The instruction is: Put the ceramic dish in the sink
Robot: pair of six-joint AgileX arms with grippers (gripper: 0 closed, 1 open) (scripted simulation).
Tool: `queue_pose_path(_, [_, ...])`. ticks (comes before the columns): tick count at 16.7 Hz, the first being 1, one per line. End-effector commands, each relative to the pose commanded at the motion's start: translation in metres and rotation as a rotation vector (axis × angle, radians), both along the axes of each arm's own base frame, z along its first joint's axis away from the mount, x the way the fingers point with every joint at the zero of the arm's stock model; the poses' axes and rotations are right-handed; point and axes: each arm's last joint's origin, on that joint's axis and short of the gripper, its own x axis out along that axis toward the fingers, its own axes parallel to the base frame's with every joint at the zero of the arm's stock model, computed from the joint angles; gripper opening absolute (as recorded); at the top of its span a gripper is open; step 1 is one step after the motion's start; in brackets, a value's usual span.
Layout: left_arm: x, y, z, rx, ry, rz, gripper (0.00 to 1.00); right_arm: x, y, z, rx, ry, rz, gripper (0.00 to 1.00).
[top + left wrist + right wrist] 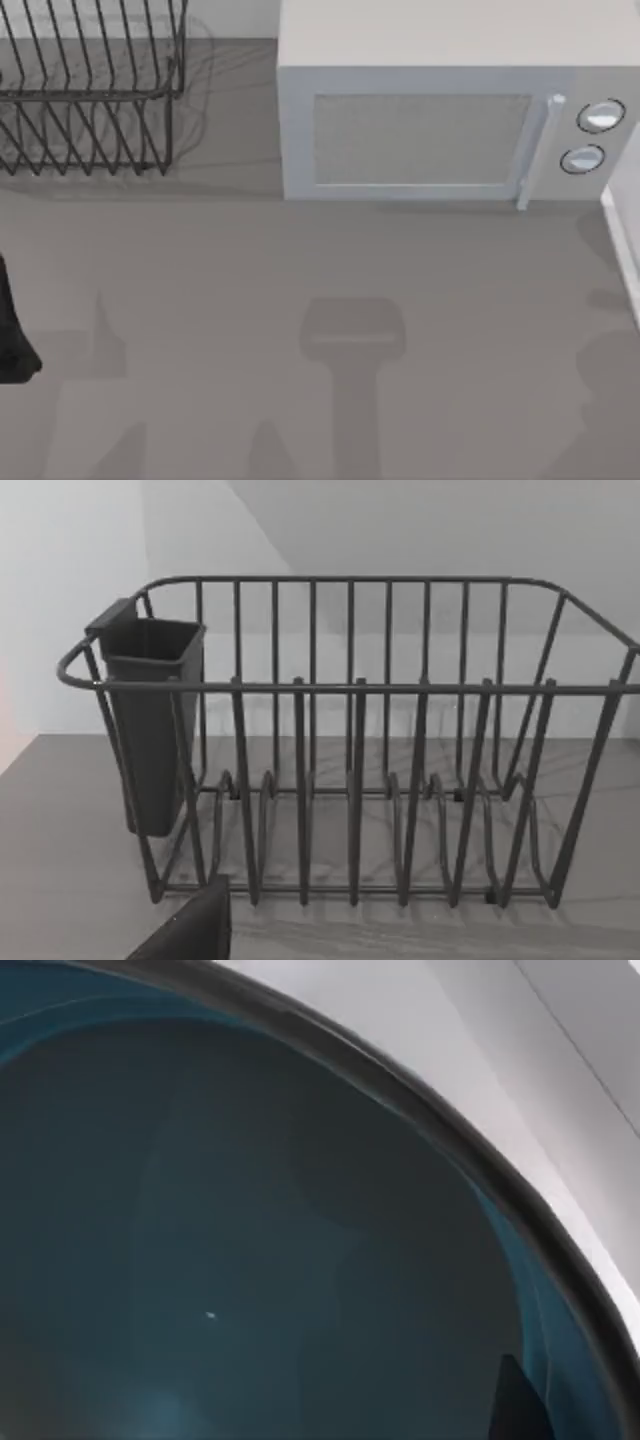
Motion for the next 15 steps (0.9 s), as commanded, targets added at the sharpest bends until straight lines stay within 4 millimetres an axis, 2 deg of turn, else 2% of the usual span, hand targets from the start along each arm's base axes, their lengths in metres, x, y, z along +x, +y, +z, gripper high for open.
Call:
queue_pose_path(2, [0.000,0.000,0.000,0.000,0.000,0.000,1.00,-0.006,-0.015,0.004,-0.090,-0.178,0.014,0.00])
queue_pose_path(4, [0.000,0.000,0.000,0.000,0.000,0.000,1.00,-0.010,-0.022,0.014,-0.184,-0.343,0.056,0.00])
queue_pose_path(8, [0.000,0.000,0.000,0.000,0.000,0.000,1.00,-0.014,-0.016,0.036,-0.334,-0.597,0.179,0.00])
queue_pose_path(11, [0.000,0.000,0.000,0.000,0.000,0.000,1.00,-0.016,-0.008,0.048,-0.396,-0.706,0.248,0.00])
queue_pose_path(15, [0.000,0.000,0.000,0.000,0.000,0.000,1.00,-0.017,-0.006,0.052,-0.409,-0.730,0.264,0.00])
